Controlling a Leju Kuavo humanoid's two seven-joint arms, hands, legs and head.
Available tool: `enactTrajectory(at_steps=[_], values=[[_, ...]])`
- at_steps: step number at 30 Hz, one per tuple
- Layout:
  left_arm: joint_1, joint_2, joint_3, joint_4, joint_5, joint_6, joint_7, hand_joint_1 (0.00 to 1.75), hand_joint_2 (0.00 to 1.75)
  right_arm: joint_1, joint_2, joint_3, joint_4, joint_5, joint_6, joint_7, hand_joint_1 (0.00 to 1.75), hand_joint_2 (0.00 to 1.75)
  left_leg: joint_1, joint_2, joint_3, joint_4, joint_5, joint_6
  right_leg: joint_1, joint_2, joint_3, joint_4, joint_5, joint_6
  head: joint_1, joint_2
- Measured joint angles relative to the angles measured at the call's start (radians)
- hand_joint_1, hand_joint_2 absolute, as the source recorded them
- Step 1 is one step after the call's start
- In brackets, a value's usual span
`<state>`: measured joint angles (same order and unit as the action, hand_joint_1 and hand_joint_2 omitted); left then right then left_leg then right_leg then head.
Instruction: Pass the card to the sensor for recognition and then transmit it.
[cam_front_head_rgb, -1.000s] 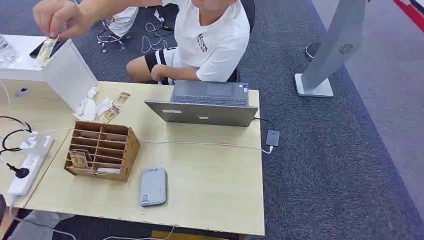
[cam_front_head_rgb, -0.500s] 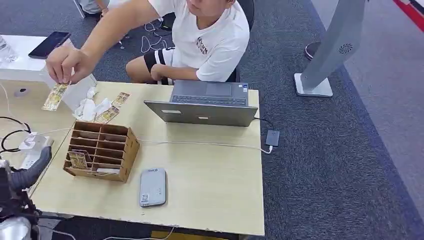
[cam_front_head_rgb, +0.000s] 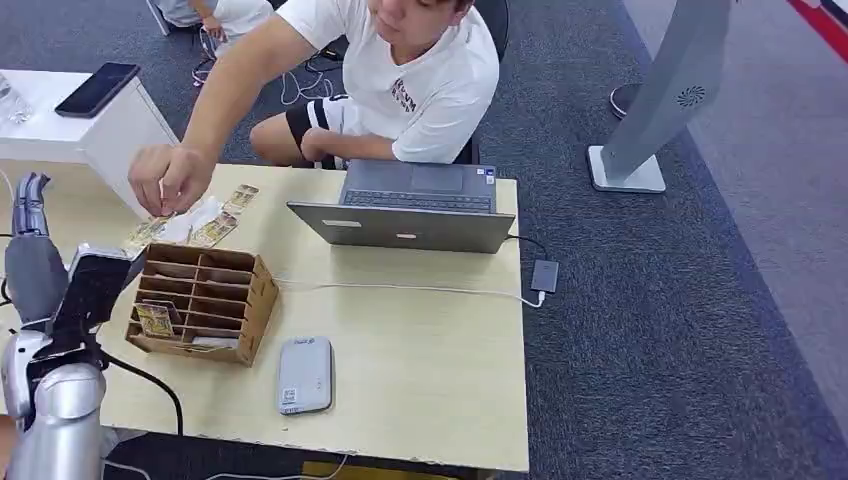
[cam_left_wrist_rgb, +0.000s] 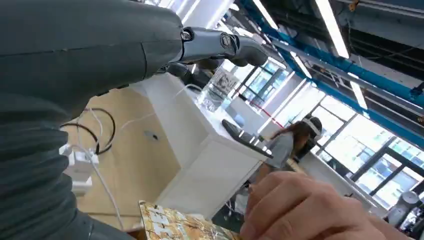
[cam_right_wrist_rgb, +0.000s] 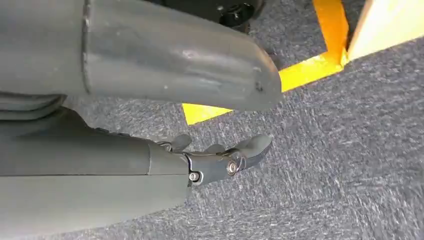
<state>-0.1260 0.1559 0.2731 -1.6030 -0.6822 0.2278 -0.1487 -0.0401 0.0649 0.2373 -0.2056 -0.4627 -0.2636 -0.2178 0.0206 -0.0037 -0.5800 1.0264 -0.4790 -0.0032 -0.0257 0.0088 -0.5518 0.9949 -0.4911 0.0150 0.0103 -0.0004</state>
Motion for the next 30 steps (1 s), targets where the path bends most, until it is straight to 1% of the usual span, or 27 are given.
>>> enactTrajectory(at_steps=[7, 8, 15, 19, 24, 30], values=[[-0.015, 0.088, -0.095, 0.000, -0.202, 0.105, 0.078, 0.00, 1.75, -0.006, 0.010, 0.039, 0.005, 0.033, 0.005, 0.029, 0.00, 0.00, 0.000, 0.000, 0.000, 0.000, 0.000, 0.000, 0.000, 0.000, 0.000, 0.000, 0.000, 0.000, 0.000, 0.000], [-0.021, 0.100, -0.109, 0.000, -0.229, 0.118, 0.087, 1.75, 1.75, -0.007, 0.011, 0.043, 0.005, 0.037, 0.005, 0.034, 0.00, 0.00, 0.000, 0.000, 0.000, 0.000, 0.000, 0.000, 0.000, 0.000, 0.000, 0.000, 0.000, 0.000, 0.000, 0.000], [-0.052, 0.174, -0.216, 0.002, -0.441, 0.205, 0.149, 1.75, 1.75, -0.012, 0.021, 0.074, 0.007, 0.066, 0.011, 0.060, 0.00, 0.00, 0.000, 0.000, 0.000, 0.000, 0.000, 0.000, 0.000, 0.000, 0.000, 0.000, 0.000, 0.000, 0.000, 0.000], [-0.064, 0.200, -0.259, 0.009, -0.551, 0.243, 0.171, 1.75, 1.75, -0.012, 0.024, 0.087, 0.010, 0.072, 0.019, 0.070, 0.00, 0.00, 0.000, 0.000, 0.000, 0.000, 0.000, 0.000, 0.000, 0.000, 0.000, 0.000, 0.000, 0.000, 0.000, 0.000], [-0.071, 0.216, -0.282, 0.012, -0.569, 0.250, 0.178, 1.75, 1.75, -0.012, 0.024, 0.089, 0.013, 0.085, 0.021, 0.071, 0.00, 0.00, 0.000, 0.000, 0.000, 0.000, 0.000, 0.000, 0.000, 0.000, 0.000, 0.000, 0.000, 0.000, 0.000, 0.000], [-0.071, 0.218, -0.296, 0.023, -0.569, 0.250, 0.178, 1.75, 1.75, -0.013, 0.024, 0.095, 0.014, 0.087, 0.018, 0.071, 0.00, 0.00, 0.000, 0.000, 0.000, 0.000, 0.000, 0.000, 0.000, 0.000, 0.000, 0.000, 0.000, 0.000, 0.000, 0.000]])
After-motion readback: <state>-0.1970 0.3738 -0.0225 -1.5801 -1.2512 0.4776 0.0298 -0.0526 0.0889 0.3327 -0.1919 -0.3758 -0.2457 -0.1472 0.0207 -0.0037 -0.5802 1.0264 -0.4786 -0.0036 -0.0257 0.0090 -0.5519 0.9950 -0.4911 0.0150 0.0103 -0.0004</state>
